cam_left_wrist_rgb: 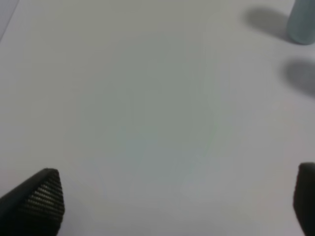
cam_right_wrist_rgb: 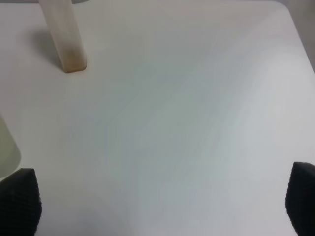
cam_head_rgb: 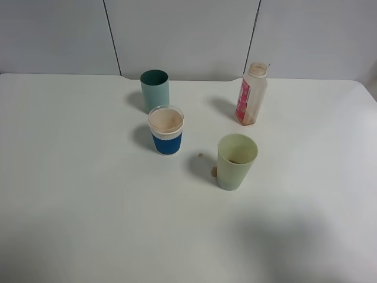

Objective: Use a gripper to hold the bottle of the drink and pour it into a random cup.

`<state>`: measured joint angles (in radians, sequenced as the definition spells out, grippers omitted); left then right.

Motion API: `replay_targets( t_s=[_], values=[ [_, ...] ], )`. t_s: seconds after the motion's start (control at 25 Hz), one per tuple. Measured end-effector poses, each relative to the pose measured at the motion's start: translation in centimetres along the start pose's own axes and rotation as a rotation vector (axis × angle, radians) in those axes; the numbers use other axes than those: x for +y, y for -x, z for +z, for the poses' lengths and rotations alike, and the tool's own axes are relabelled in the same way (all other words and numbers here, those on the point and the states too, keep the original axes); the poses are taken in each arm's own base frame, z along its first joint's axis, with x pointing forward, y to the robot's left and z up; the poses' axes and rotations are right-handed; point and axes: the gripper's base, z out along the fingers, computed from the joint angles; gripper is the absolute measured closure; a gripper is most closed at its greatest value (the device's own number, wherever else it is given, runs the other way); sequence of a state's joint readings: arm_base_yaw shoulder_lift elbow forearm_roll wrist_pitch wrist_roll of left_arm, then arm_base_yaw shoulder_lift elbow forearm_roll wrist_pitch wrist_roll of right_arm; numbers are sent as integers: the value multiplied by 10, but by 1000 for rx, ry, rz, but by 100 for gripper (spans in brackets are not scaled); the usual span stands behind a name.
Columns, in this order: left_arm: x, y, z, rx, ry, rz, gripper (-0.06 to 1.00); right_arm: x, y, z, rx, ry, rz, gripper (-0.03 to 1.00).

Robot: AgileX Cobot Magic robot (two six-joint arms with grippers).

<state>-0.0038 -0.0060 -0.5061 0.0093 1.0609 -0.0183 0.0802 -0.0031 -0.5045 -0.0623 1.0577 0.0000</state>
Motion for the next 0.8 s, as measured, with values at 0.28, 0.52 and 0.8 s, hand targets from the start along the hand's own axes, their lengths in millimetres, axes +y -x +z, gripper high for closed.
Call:
replay_targets(
  t_s=[0.28,0.52,0.8],
  values=[
    [0,0,0,0,0,0,2,0,0,0,3,2,1,-3],
    [0,0,0,0,0,0,2,0,0,0,3,2,1,-3],
    [0,0,0,0,0,0,2,0,0,0,3,2,1,-3]
  ],
)
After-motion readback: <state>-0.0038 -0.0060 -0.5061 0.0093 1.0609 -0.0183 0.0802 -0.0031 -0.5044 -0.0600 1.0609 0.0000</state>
